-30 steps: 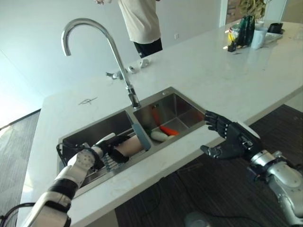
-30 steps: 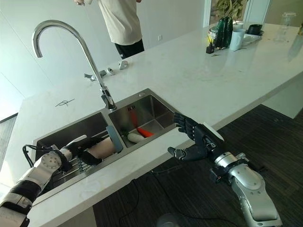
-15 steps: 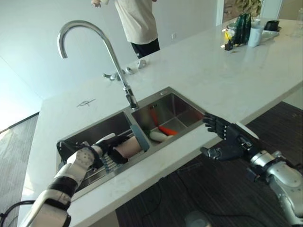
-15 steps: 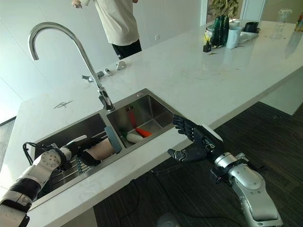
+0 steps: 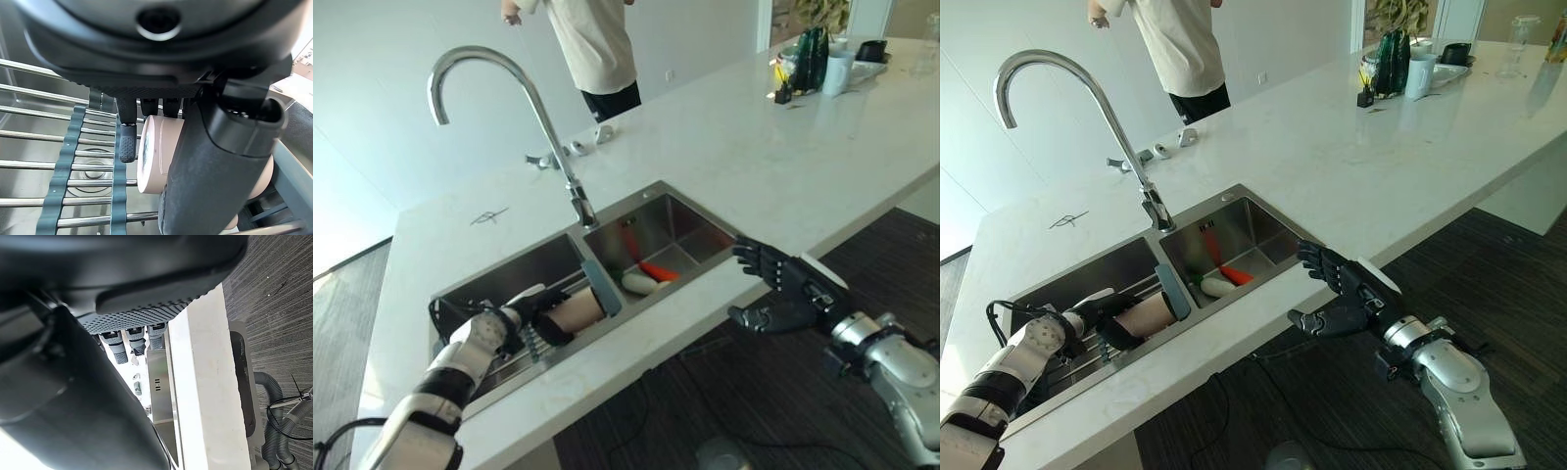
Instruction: Place the dishes in the dishwasher.
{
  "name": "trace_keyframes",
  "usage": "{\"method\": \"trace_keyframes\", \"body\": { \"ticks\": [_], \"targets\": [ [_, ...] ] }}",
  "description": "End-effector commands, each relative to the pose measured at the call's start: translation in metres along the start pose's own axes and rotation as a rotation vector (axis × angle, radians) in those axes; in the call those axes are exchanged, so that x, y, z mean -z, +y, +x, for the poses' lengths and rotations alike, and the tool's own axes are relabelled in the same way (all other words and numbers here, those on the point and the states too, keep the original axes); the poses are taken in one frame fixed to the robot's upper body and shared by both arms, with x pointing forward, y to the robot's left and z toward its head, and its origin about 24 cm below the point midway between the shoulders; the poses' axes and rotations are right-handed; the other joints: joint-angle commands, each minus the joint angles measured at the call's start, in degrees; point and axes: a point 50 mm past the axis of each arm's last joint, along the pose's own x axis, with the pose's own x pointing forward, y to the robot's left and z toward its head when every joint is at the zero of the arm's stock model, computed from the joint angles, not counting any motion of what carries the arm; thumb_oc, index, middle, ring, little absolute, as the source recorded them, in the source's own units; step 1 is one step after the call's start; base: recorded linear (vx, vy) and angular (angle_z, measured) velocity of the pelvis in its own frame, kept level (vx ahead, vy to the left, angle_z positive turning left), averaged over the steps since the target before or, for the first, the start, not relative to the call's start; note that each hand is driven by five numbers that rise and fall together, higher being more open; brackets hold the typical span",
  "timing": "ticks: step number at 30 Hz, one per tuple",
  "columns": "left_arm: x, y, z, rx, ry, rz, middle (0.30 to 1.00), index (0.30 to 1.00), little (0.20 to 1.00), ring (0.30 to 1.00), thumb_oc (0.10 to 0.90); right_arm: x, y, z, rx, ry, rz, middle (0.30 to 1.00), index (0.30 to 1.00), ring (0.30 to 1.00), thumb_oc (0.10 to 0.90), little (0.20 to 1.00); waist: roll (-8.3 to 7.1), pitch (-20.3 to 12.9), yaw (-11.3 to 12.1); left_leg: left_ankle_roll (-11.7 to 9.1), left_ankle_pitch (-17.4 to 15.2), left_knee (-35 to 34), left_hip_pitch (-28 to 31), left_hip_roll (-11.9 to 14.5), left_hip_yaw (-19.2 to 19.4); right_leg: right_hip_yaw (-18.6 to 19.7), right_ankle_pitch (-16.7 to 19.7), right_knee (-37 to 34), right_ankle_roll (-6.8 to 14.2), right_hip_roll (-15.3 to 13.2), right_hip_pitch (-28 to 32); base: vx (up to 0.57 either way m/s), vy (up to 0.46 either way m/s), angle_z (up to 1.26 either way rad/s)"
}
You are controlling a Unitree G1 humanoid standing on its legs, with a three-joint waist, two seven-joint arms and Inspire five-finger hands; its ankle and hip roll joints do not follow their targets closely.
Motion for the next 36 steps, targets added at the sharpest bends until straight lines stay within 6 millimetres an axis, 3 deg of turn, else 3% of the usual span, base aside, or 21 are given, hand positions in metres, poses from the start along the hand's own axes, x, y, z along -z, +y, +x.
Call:
{"method": "trace_keyframes", "body": {
  "ticks": [1,5,10,14,25,36],
  "targets": [
    [-0.016,0.031,-0.008,-0.102,-0.094,-0.033,0.300,0.300,0.300,0.300,0.400,-0.047,-0.012,0.006,0.032,-0.248,-0.094,0.900,0.900,0.900,0.800,0.900,-1.42,-1.21,0.34,0.57,-15.83,12.60,-1.67,1.97,-5.45,-2.41,0.64,-5.63,5.85,-2.07,2.06,0.00,0.000,0.00],
    [-0.016,0.036,-0.013,-0.169,-0.142,-0.063,0.300,0.300,0.300,0.300,0.400,-0.047,-0.013,0.004,0.042,-0.249,-0.093,0.900,0.900,0.900,0.800,0.900,-1.55,-1.19,0.85,0.54,-15.78,12.60,-1.81,1.89,-5.73,-2.75,0.61,-5.63,5.83,-2.35,2.07,0.00,0.000,0.00],
    [-0.028,0.065,-0.040,-0.469,-0.333,-0.070,0.300,0.300,0.300,0.300,0.400,-0.046,-0.017,0.000,0.086,-0.268,-0.090,0.900,0.900,0.900,0.800,0.900,-1.98,-1.06,2.23,0.47,-15.71,12.60,-2.13,1.67,-6.73,-3.37,0.29,-5.63,5.75,-2.71,2.47,-0.01,-0.004,0.03],
    [-0.028,0.069,-0.062,-0.669,-0.453,-0.163,0.300,0.300,0.300,0.300,0.400,-0.047,-0.022,-0.006,0.163,-0.313,-0.075,0.900,0.900,0.900,0.800,0.900,-2.64,-0.91,4.20,0.40,-15.57,12.60,-2.81,1.40,-8.27,-4.48,-0.07,-5.63,5.50,-3.15,2.89,-0.01,-0.016,0.09],
    [-0.026,0.060,-0.120,-1.044,-0.677,-0.359,0.300,0.300,0.300,0.300,0.400,-0.059,-0.021,-0.019,0.392,-0.492,-0.010,0.900,0.900,0.900,0.800,0.900,-4.39,-1.27,9.34,0.07,-14.69,12.60,-5.62,0.76,-12.17,-7.71,-1.15,-5.63,4.29,-3.77,3.14,-0.02,-0.033,0.23],
    [-0.053,0.040,-0.165,-1.135,-0.977,-0.487,0.300,0.300,0.300,0.300,0.400,-0.069,-0.005,-0.024,0.451,-0.624,0.048,0.900,0.900,0.900,0.800,0.900,-6.33,-0.73,15.63,-0.49,-13.45,12.60,-7.99,0.34,-17.67,-12.47,-3.24,-5.63,2.21,-3.52,4.58,-0.02,-0.119,0.34]
  ]
}}
